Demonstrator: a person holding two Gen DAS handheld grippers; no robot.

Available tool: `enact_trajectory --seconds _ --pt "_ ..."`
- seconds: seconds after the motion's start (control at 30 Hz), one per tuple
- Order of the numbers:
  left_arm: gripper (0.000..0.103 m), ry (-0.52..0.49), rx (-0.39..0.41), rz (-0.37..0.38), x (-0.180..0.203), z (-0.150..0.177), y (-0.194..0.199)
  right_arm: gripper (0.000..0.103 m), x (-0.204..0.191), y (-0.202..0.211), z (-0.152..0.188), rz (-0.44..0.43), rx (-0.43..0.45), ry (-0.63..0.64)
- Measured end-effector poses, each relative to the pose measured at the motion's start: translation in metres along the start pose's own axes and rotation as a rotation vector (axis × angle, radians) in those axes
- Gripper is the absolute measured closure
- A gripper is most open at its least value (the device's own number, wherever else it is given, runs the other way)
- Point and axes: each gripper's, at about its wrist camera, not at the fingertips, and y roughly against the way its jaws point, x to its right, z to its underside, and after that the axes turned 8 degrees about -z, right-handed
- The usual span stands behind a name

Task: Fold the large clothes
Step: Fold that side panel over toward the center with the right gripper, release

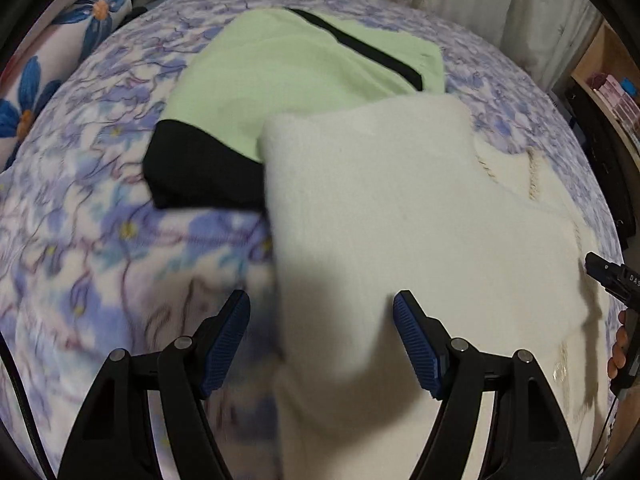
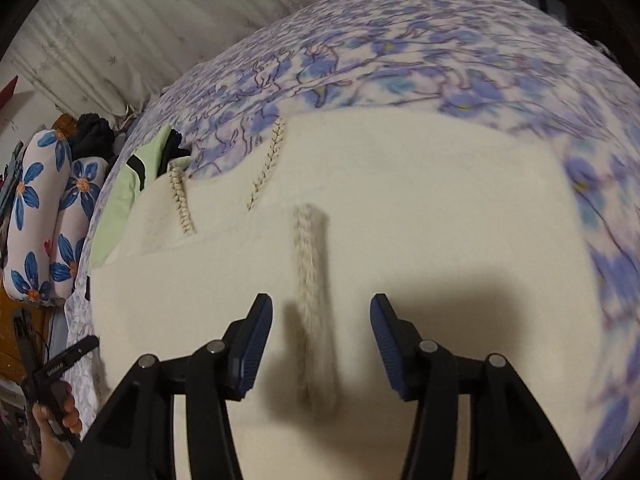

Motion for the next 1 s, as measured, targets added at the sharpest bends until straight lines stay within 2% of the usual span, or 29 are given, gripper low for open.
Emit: enact_trajectory --seconds 0.13,0.2,0.23,0.27,0.3,0.33,0.37,0.47,0.57,0.63,0.67,0.73,0.87,0.97,1.0 --pt "0.03 0.032 -0.037 -0.002 -0.002 -0.018 -0.025 0.052 0.0 -0.013 -0.01 -0.027 0.014 0.03" --pt "0.031 0.061 -0.021 0.024 -0.003 -0.022 -0.027 0.052 -0.001 -0.015 -0.01 -0.044 0.03 0.047" --pt "0.045 0.07 -0.002 0.029 -0.002 -0.024 -0.026 0.053 -0.003 -0.016 -0.011 -0.047 0.033 0.058" --pt "0.059 0.075 0.022 0.038 -0.002 -0.026 -0.024 0.061 -0.007 -0.018 -0.011 -0.037 0.033 0.089" --pt "0.077 0.071 0.04 0.036 0.0 -0.028 -0.021 0.091 -0.012 -0.022 -0.011 -0.02 0.015 0.126" --pt "0.086 0.071 0.056 0.003 0.003 -0.031 -0.019 0.09 -0.015 -0.021 -0.011 -0.004 0.02 0.147" --pt "0.091 0.068 0.067 -0.013 0.005 -0.032 -0.016 0.09 -0.02 -0.02 -0.01 0.007 0.039 0.176" --pt "0.093 0.059 0.15 -0.085 0.015 -0.032 -0.006 0.091 -0.03 -0.009 -0.014 -0.007 0.122 0.201" --pt "0.093 0.076 0.2 -0.103 0.016 -0.033 -0.002 0.092 -0.033 -0.007 -0.02 -0.003 0.201 0.19" --pt "0.093 0.083 0.186 -0.11 0.015 -0.032 -0.014 0.092 -0.031 -0.024 -0.021 0.052 0.169 0.199" --pt "0.093 0.071 0.188 -0.118 0.015 -0.033 -0.018 0.092 -0.029 -0.037 -0.019 0.085 0.126 0.208" --pt "0.091 0.019 0.207 -0.142 0.018 -0.029 -0.02 0.089 -0.029 -0.043 -0.016 0.111 0.108 0.223" --pt "0.081 -0.023 0.192 -0.186 0.022 -0.029 -0.005 0.082 -0.034 -0.025 -0.016 0.15 0.081 0.192" --pt "0.08 -0.003 0.244 -0.22 0.024 -0.023 0.023 0.08 -0.046 -0.002 -0.004 0.159 0.124 0.224" --pt "0.079 -0.002 0.256 -0.212 0.026 -0.021 0.029 0.075 -0.051 0.002 0.0 0.15 0.128 0.23"
